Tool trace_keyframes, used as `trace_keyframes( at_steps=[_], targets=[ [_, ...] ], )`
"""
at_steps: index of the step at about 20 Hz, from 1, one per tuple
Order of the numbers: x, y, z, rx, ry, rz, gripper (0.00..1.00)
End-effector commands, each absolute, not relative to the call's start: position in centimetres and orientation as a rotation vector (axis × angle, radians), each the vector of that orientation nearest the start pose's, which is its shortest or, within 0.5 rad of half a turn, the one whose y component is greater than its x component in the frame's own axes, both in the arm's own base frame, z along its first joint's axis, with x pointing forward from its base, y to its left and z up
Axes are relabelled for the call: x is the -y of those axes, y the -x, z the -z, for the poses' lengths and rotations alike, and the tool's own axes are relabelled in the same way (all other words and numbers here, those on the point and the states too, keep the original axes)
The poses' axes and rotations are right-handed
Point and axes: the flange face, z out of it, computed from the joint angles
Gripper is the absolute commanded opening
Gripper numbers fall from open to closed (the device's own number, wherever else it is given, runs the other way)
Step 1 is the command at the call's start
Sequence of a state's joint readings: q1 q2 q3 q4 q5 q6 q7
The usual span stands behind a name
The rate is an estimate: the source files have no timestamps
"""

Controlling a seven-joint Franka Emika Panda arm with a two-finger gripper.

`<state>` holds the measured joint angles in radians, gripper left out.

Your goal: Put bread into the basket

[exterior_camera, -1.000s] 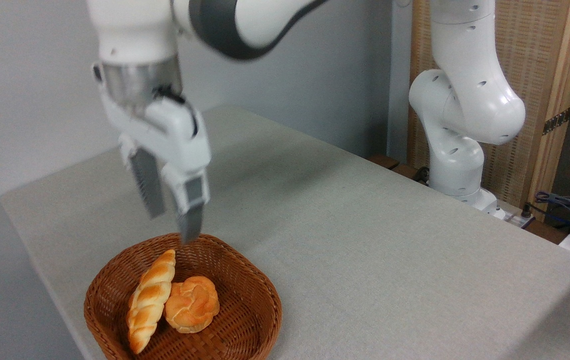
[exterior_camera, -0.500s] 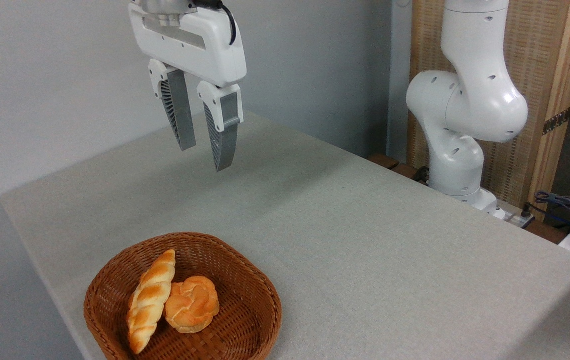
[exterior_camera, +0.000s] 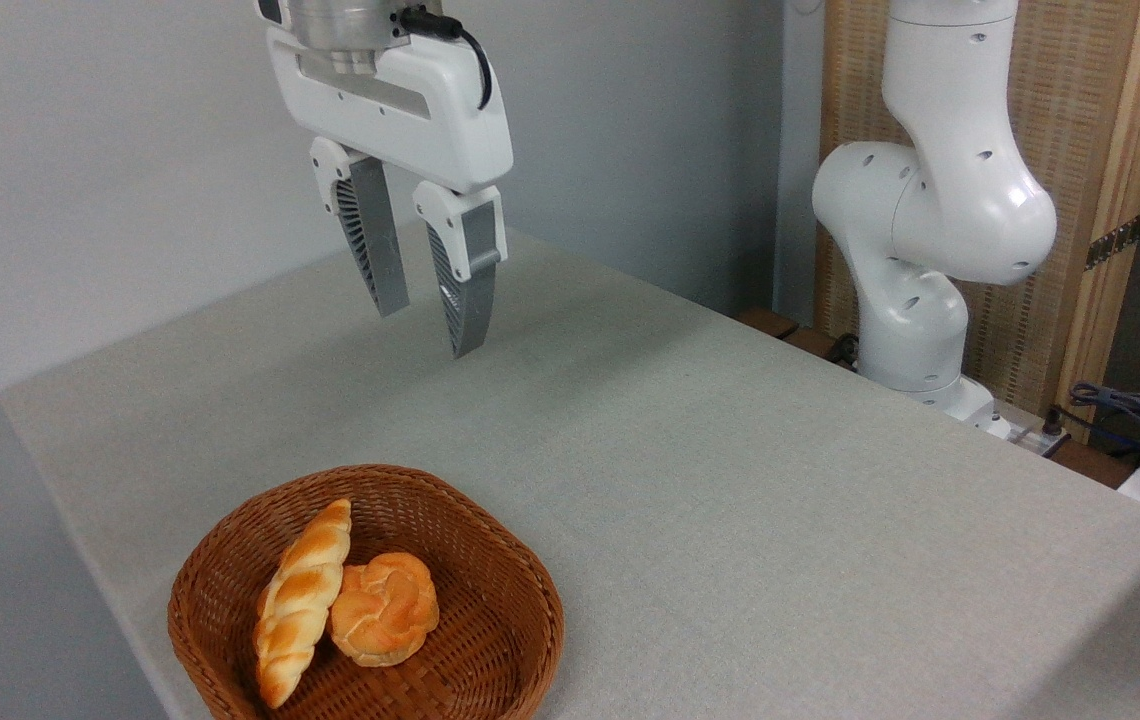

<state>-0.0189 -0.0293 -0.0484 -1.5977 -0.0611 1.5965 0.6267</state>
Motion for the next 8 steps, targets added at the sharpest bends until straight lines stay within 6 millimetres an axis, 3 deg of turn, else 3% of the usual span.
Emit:
trace_keyframes(
  at_steps=[1, 8],
  targets=[
    [3.56, -53.93, -62.85, -1.063, 2.984, -0.003, 1.0],
    [3.46, -53.94, -62.92, -1.071, 2.971, -0.005, 1.0]
  ],
)
